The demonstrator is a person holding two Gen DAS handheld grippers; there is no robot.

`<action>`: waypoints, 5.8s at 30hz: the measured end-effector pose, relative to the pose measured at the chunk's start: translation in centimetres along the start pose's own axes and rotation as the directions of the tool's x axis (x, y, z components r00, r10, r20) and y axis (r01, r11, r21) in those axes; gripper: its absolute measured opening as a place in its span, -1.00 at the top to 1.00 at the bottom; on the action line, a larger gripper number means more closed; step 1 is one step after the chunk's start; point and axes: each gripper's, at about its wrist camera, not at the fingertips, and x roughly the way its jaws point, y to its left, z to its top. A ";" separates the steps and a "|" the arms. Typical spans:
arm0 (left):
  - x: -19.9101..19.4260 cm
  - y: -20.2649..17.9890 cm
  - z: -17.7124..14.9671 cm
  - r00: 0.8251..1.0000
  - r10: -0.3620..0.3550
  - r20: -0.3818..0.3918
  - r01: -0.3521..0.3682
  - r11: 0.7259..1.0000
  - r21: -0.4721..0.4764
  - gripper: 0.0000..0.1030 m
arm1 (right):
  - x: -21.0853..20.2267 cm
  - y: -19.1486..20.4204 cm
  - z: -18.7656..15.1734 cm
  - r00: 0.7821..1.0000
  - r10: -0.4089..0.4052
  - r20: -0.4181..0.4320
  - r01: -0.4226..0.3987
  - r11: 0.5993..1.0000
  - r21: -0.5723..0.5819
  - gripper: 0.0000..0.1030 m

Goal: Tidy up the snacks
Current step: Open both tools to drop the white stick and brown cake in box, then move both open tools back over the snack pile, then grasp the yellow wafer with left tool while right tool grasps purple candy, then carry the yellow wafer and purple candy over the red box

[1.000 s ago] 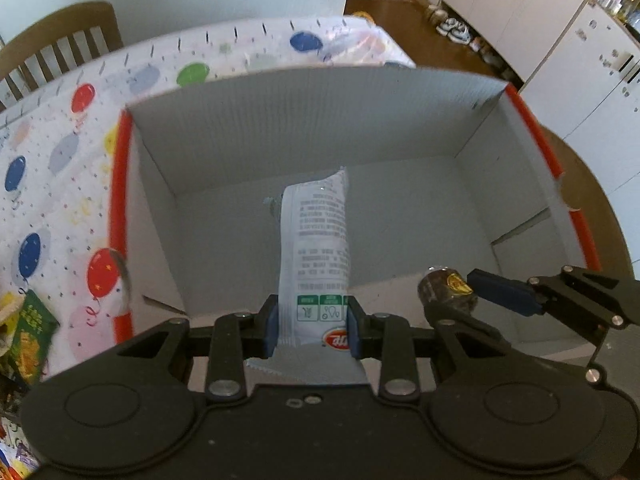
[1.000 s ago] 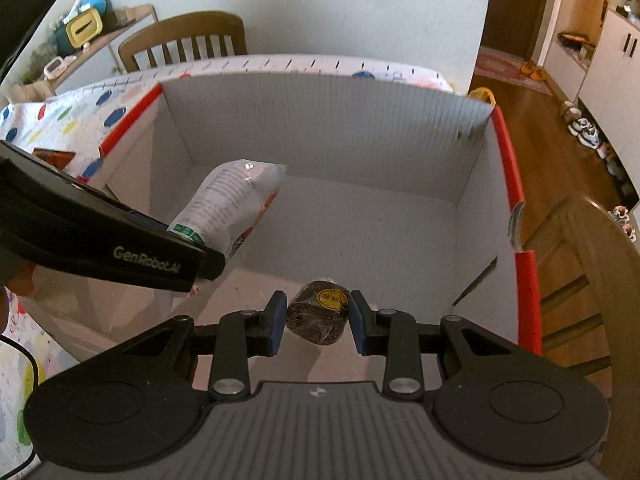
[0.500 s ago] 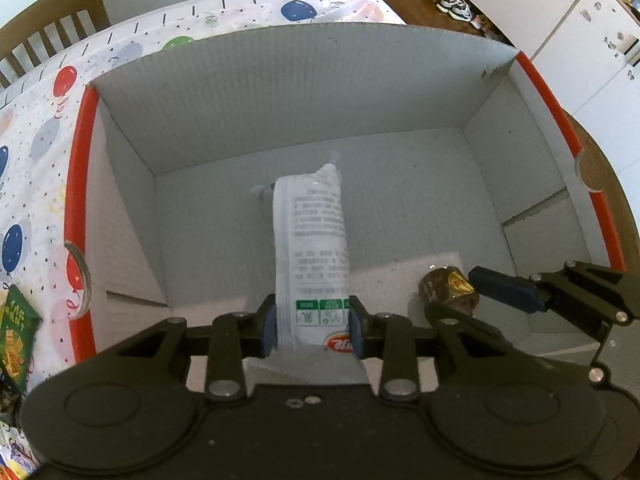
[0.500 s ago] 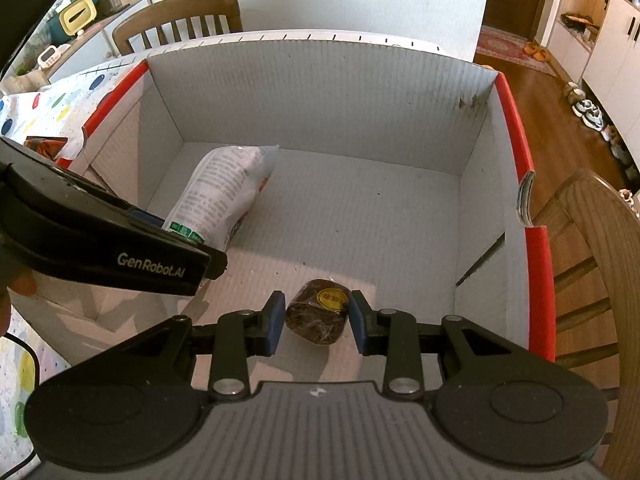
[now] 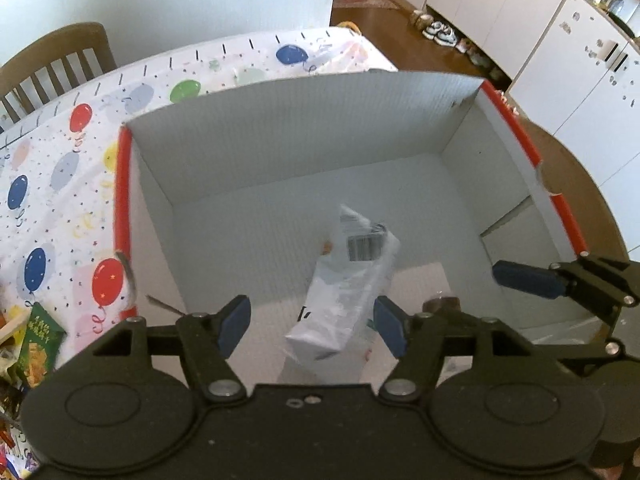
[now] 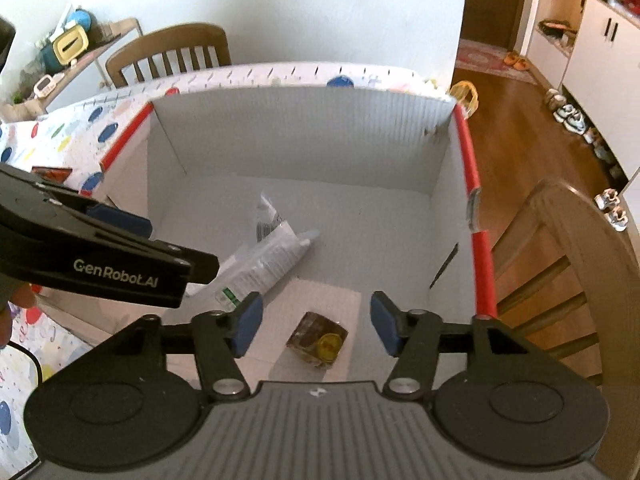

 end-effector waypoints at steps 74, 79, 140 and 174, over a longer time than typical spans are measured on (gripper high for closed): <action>-17.8 35.3 -23.1 0.916 0.235 0.324 -0.079 0.900 -0.428 -0.99 | -4.2 32.5 -5.7 0.968 0.217 0.124 -0.185 0.955 -0.231 -0.53; -16.5 37.9 -24.5 0.926 0.264 0.269 -0.105 0.866 -0.489 -0.98 | -1.8 34.2 -5.9 0.972 0.220 0.081 -0.190 0.941 -0.279 -0.52; -12.0 32.5 -26.7 0.977 0.044 0.207 0.048 0.907 -0.418 0.38 | 1.1 37.0 -7.1 0.967 0.250 0.044 -0.220 0.911 -0.349 0.64; -17.2 14.8 -13.1 0.916 -0.123 0.381 0.161 0.984 -0.071 0.38 | -10.4 18.4 -2.6 0.953 0.073 0.294 -0.025 0.986 -0.164 0.64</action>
